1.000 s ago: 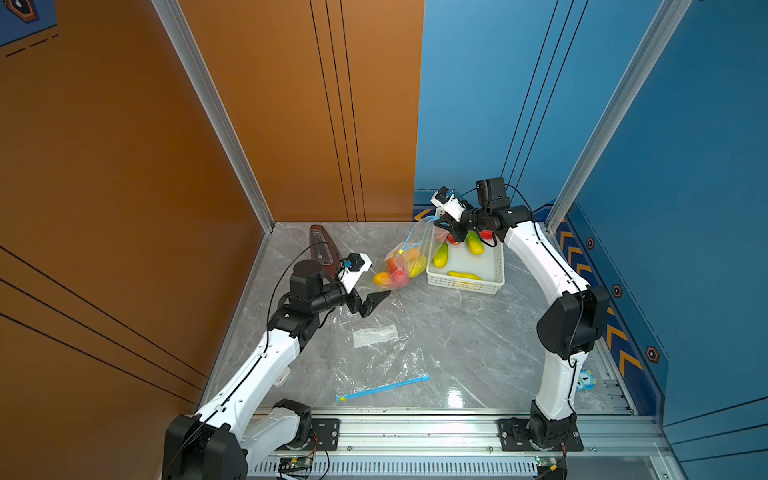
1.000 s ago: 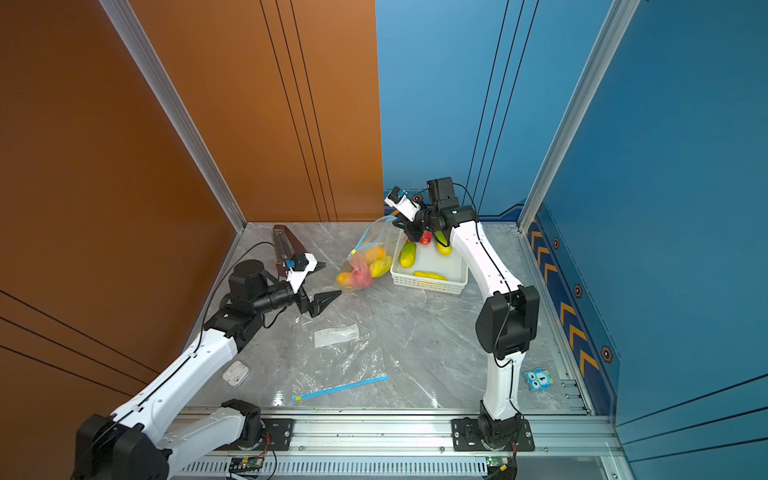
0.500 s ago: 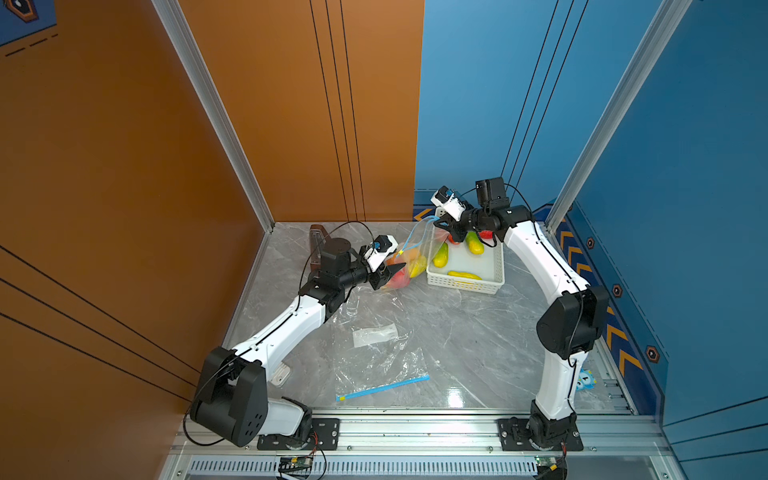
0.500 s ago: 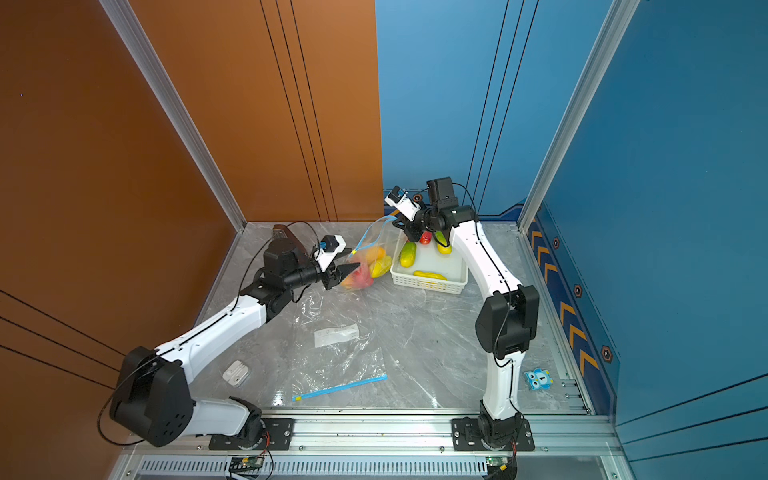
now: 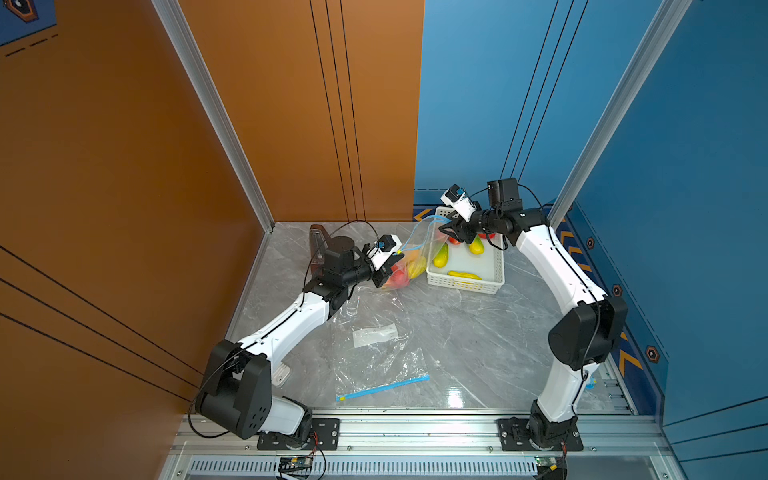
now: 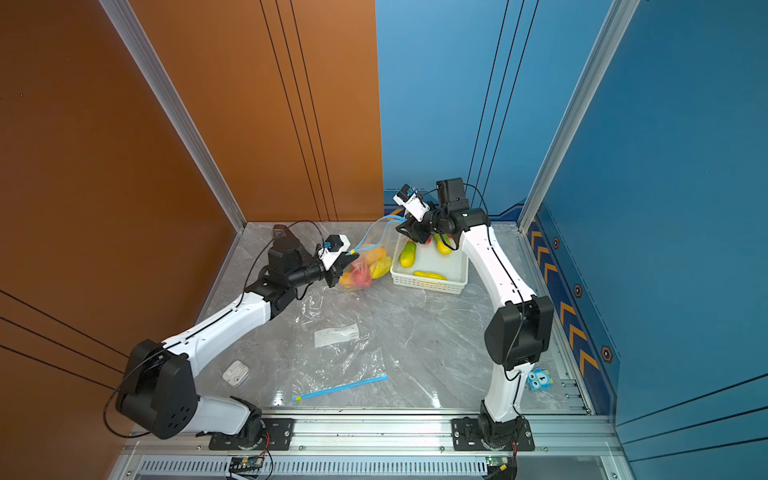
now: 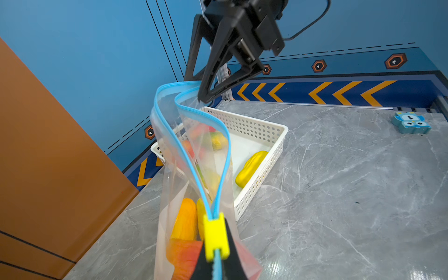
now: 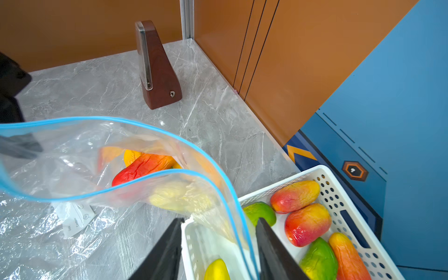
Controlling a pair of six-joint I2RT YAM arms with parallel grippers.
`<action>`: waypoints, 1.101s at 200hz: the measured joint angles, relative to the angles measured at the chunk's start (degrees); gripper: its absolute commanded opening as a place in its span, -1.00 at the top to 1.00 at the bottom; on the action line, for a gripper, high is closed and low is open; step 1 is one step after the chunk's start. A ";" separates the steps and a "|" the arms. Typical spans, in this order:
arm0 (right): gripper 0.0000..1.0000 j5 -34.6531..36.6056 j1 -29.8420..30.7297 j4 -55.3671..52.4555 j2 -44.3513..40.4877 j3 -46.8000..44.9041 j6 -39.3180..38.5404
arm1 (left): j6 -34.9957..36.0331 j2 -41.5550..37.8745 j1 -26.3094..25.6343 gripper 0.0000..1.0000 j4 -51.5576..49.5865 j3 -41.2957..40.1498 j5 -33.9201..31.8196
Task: Place the mango in a zip-top bag and seal the zipper
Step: Adjust the zipper food storage bag at the center of the board, then zip the zipper on the zipper food storage bag.
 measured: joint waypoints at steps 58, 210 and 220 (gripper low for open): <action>-0.27 -16.31 2.99 1.57 -9.92 -5.99 -14.49 | 0.31 0.00 0.37 0.97 0.00 0.00 1.05; -0.10 -21.59 12.41 -4.74 2.99 2.93 -27.61 | 0.39 -0.55 1.11 0.91 -0.02 0.00 7.67; -0.07 -21.59 12.37 -4.90 3.41 3.78 -27.67 | 0.37 -0.55 1.11 0.91 -0.02 0.00 8.15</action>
